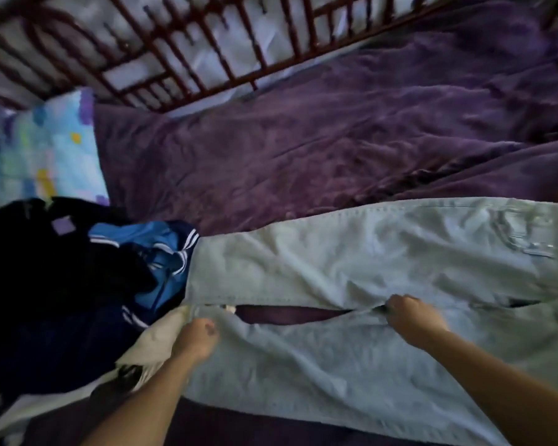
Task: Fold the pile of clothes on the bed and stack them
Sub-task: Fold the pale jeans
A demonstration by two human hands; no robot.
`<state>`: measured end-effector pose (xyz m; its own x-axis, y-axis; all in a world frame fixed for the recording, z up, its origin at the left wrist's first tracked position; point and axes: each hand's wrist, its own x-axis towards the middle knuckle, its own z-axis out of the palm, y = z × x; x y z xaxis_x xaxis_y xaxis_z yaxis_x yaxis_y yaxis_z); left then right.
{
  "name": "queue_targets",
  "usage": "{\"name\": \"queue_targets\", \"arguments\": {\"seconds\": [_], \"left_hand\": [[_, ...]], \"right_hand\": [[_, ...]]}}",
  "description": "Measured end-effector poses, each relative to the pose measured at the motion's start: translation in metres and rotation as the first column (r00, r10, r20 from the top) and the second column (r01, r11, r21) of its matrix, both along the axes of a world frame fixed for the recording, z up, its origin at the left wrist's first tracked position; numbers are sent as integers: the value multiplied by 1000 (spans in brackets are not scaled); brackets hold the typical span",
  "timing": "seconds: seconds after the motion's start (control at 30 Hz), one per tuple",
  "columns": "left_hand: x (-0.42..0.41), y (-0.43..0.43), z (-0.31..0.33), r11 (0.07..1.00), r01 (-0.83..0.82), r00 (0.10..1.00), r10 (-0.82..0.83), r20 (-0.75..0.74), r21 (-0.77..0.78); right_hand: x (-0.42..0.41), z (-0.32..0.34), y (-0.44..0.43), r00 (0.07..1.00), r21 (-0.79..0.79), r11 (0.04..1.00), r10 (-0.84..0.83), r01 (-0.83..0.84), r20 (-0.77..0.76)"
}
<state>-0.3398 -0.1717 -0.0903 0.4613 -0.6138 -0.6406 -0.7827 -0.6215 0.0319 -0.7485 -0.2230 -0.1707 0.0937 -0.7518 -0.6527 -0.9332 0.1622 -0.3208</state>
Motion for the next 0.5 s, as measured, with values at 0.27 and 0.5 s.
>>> {"name": "queue_targets", "arguments": {"seconds": [0.27, 0.5], "left_hand": [[117, 16, -90, 876, -450, 893, 439, -100, -176], [157, -60, -183, 738, -521, 852, 419, -315, -428]], "right_hand": [[122, -62, 0, 958, -29, 959, 278, -281, -74], [198, -140, 14, 966, 0, 981, 190, -193, -177]]}}
